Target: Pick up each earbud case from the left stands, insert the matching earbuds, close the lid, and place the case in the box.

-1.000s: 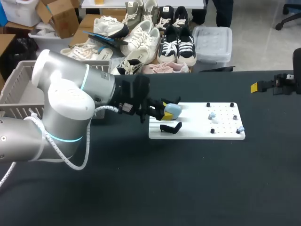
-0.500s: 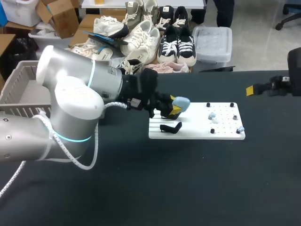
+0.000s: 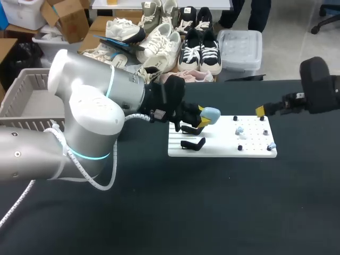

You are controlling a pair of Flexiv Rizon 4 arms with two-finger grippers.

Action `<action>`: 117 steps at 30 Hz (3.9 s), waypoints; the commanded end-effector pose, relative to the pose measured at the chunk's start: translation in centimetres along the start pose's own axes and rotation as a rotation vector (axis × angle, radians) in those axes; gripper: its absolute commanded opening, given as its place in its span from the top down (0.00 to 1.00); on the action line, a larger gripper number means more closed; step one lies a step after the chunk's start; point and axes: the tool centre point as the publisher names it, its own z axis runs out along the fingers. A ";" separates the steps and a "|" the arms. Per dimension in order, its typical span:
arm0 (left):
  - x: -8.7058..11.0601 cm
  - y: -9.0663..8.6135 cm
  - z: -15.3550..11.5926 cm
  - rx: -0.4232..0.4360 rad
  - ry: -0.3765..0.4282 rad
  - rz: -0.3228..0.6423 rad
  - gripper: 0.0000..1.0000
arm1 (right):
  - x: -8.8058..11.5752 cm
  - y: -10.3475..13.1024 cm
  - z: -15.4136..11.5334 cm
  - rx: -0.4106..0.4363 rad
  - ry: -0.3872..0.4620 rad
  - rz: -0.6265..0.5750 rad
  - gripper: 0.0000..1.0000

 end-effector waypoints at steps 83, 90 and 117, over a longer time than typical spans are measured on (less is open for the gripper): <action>-2.7 -3.1 -0.2 0.060 -0.077 0.038 1.00 | 0.1 0.4 2.8 -0.047 0.042 -0.031 0.00; -4.1 -2.2 -1.1 0.018 -0.186 0.054 1.00 | 1.1 -0.6 2.0 -0.001 0.068 -0.010 0.00; -6.3 -1.8 -0.4 0.049 -0.382 0.091 1.00 | 2.4 -3.1 0.7 0.074 0.140 0.062 0.00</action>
